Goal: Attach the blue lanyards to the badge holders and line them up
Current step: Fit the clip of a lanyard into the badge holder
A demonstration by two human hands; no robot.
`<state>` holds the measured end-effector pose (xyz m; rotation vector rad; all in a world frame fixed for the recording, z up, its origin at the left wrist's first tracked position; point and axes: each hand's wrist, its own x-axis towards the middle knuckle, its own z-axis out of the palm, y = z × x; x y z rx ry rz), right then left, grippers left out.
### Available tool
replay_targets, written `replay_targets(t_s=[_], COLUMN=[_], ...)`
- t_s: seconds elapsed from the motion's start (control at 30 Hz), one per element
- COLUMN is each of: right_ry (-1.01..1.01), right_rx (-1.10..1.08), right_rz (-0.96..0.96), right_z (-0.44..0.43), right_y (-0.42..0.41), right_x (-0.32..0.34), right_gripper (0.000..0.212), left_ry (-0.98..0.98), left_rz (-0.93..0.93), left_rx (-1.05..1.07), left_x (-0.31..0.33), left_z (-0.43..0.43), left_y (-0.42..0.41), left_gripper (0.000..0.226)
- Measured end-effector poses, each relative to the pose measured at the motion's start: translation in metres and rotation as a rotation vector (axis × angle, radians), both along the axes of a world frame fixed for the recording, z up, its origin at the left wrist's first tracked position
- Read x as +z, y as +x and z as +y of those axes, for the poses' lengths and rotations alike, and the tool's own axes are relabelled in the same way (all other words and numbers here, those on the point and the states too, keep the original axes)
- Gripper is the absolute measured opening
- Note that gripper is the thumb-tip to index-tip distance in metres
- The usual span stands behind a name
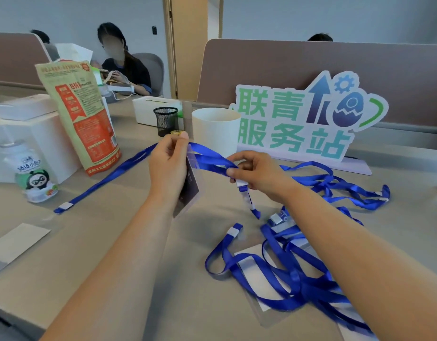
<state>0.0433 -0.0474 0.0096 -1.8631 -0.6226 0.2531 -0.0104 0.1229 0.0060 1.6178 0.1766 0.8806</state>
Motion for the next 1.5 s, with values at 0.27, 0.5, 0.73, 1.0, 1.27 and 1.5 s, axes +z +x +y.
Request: replay_targets(t_s=[0.27,0.5,0.73,1.0,1.27,1.5], right_ry=[0.221,0.363,0.531,0.620,0.525,0.088], right_rx=[-0.122,-0.235,-0.325,-0.373,-0.414,-0.545], right_rz=[-0.078,-0.212,-0.328,-0.318,-0.333,-0.438], right_z=[0.021,0.040,0.071,0.101,0.114,0.106], right_y=[0.024,0.058,0.099,0.137,0.148,0.159], right_x=[0.014,0.029,0.065,0.079,0.074,0.053], right_gripper=[0.014,0.010,0.020,0.020,0.014,0.020], left_ry=[0.068,0.068,0.069,0.277,0.360,0.412], left_rz=[0.265,0.256,0.096,-0.036,-0.023,0.017], left_rx=[0.115,0.152,0.220,0.227,0.256,0.273], left_x=[0.000,-0.020,-0.040,-0.055,-0.063,-0.061], left_z=[0.017,0.027,0.035,0.035,0.041,0.040], left_y=[0.040,0.058,0.061,0.064,0.070,0.069], left_gripper=[0.028,0.035,0.022,0.024,0.034,0.041])
